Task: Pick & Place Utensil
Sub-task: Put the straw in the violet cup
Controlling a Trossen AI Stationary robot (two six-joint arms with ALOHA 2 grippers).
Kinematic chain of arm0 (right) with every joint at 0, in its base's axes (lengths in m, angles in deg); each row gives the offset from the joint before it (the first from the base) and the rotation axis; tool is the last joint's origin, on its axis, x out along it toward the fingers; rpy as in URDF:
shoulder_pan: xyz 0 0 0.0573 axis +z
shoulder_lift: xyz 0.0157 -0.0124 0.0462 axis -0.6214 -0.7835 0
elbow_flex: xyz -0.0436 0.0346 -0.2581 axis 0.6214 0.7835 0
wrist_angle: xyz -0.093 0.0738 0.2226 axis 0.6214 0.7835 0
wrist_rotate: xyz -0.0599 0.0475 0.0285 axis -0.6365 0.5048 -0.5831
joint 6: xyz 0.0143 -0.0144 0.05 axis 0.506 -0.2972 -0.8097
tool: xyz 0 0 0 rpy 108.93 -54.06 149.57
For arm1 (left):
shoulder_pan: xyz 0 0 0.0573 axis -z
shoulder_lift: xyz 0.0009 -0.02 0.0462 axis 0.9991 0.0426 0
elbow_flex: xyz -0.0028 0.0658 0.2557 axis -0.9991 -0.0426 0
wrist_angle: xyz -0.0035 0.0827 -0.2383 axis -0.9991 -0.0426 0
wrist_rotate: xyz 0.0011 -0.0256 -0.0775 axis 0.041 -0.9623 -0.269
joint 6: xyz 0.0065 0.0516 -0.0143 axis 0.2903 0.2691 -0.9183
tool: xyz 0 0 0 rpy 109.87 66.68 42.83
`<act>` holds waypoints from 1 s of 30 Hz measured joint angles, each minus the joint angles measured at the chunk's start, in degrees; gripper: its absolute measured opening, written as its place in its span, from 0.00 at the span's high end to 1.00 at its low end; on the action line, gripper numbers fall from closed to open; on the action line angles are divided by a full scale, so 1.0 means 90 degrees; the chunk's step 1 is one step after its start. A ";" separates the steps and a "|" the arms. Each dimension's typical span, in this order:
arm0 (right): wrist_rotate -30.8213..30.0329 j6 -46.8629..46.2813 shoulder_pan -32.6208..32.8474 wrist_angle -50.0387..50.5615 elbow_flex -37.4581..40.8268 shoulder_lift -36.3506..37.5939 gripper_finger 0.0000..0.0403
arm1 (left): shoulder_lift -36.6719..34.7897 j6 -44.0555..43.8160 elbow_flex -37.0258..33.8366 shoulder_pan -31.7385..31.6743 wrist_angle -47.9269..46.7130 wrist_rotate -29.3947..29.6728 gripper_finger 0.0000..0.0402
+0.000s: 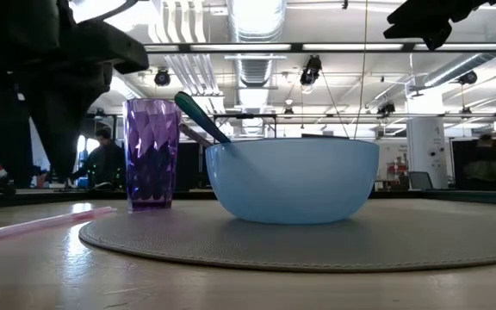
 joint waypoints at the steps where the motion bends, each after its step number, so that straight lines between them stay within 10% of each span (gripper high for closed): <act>1: 0.0000 0.0000 0.0000 0.0002 0.0000 0.0000 0.58 | 0.0000 0.0032 0.0044 -0.0014 -0.0080 -0.0014 0.56; 30: 0.0000 0.0005 0.0002 0.0002 0.0000 -0.0012 0.58 | 0.0399 0.0119 -0.0200 -0.0181 0.0063 -0.0162 0.56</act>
